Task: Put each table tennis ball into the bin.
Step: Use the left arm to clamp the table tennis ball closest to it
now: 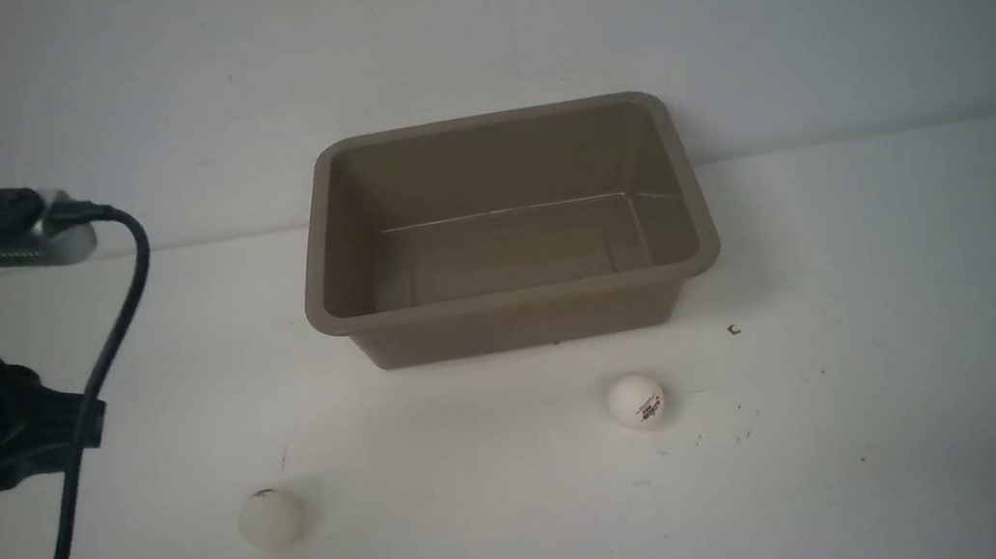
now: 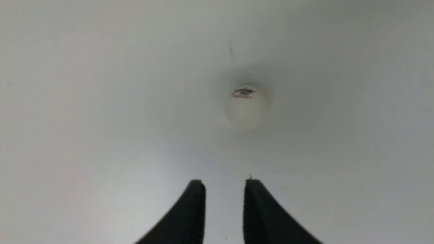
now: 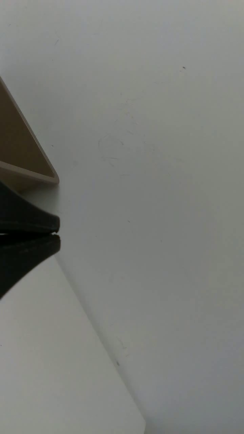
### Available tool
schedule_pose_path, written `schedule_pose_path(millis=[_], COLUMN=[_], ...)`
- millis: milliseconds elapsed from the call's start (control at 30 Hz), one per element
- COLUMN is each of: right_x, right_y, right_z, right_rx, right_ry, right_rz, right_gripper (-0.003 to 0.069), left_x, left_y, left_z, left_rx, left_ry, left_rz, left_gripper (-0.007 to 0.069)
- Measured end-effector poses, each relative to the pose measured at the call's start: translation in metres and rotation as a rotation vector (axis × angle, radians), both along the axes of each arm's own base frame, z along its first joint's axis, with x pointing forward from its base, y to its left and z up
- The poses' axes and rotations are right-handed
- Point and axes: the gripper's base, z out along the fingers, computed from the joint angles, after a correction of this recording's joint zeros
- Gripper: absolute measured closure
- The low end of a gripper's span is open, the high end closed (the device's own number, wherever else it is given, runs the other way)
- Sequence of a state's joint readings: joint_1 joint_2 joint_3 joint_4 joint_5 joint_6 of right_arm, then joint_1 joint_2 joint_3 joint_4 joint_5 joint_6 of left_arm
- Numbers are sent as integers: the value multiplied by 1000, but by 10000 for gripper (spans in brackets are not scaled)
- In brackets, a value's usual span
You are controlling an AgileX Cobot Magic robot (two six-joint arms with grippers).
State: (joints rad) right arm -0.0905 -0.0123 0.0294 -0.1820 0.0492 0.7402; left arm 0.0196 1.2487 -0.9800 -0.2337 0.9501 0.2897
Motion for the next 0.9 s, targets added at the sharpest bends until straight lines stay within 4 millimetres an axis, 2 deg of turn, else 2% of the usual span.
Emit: schedule_pose_path(millis=[200,400,500,900], right_x=[0,0,0,0], right_y=[0,0,0,0], right_z=[0,0,0,0], right_rx=[0,0,0,0], right_ry=[0,0,0,0], right_rz=[0,0,0,0], right_gripper=[672,672,672,672], left_x=[16,31,39,65], left_y=[-3,-6,-9,-29], left_z=[-24,-44,-56,-94], left_rx=[-17,-41,-40,-20], left_ry=[93,135,155,166], left_rz=[-55,-70,-81,-124], left_gripper=[223,88,62,61])
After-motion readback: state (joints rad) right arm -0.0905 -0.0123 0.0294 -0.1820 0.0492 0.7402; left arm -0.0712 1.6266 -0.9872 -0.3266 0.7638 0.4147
